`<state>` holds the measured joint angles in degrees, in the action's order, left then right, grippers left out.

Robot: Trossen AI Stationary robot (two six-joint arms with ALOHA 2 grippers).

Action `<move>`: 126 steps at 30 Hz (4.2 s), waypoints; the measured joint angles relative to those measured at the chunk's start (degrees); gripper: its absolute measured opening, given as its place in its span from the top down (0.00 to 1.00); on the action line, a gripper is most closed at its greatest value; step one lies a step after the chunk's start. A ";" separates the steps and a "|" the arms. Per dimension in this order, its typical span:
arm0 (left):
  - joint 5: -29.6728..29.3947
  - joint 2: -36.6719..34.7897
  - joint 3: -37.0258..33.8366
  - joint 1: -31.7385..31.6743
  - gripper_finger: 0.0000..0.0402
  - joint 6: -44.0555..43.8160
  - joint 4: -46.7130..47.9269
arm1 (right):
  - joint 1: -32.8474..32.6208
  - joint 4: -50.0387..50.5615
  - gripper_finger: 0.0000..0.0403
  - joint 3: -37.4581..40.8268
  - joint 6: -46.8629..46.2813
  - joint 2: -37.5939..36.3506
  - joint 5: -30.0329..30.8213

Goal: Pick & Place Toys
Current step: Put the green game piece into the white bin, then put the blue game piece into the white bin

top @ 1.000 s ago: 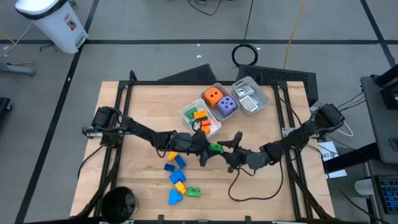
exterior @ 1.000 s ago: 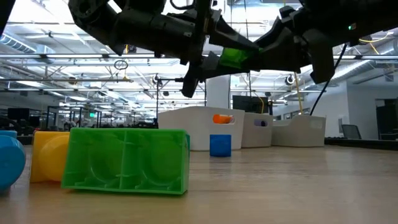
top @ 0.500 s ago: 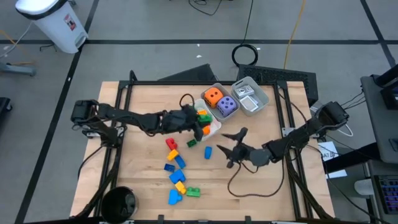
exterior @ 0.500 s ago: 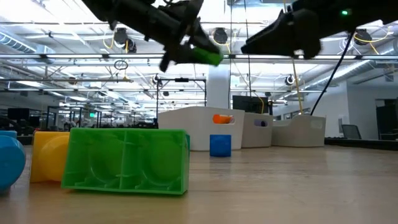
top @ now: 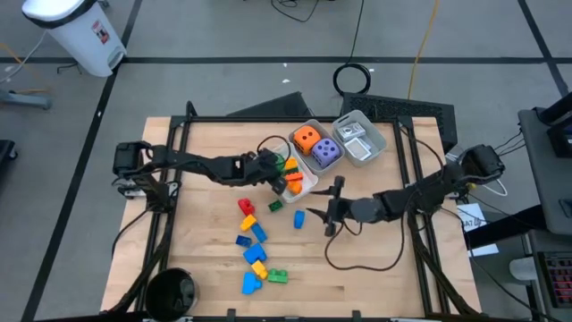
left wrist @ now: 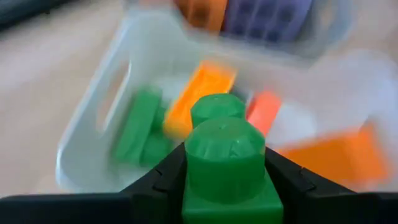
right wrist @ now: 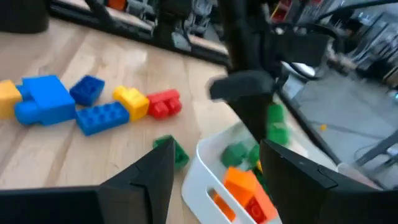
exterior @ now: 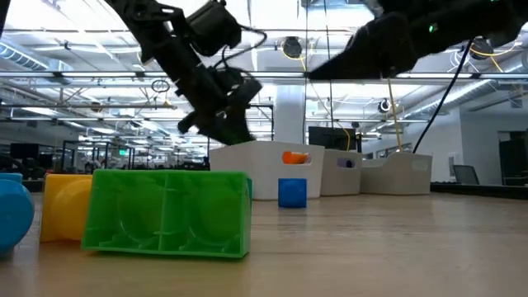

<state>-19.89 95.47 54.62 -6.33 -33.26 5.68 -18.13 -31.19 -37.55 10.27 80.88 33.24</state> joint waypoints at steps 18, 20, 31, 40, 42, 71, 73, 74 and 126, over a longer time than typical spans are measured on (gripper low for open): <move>3.38 -0.90 -0.03 0.47 0.04 2.97 -3.83 | 2.69 3.37 0.46 -0.08 -9.16 0.01 -13.19; 3.42 -1.36 -0.03 0.48 0.04 3.14 -3.86 | 2.69 3.61 0.44 -0.08 -9.36 0.23 -15.76; 4.88 -1.43 -0.01 0.69 0.05 2.67 -6.16 | 3.51 2.70 0.28 -0.28 -12.37 10.84 -25.83; 4.85 -1.43 -0.01 0.84 0.05 2.89 -6.32 | 7.69 -3.95 0.34 -0.64 -11.12 19.42 -27.45; 4.84 -1.43 -0.01 0.84 0.05 2.95 -6.59 | 7.92 -2.49 0.35 -0.67 -12.23 19.89 -28.49; 4.80 -1.41 -0.01 0.84 0.05 2.76 -7.43 | 6.55 -9.32 0.21 -0.65 -10.02 21.41 -28.31; 4.80 -1.41 -0.01 0.84 0.05 2.76 -7.41 | 7.43 -10.16 0.21 -0.59 -9.98 23.48 -29.18; 4.80 -1.41 -0.01 0.84 0.05 2.76 -7.41 | 7.81 -10.67 0.21 -0.60 -9.73 24.43 -29.93; 15.18 0.83 -0.09 10.25 0.05 -0.21 -32.15 | -5.49 0.82 0.75 -0.60 21.26 -1.33 10.97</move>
<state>-4.72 96.31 54.53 3.92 -33.47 -26.48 -23.62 -30.37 -38.15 31.53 79.55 44.20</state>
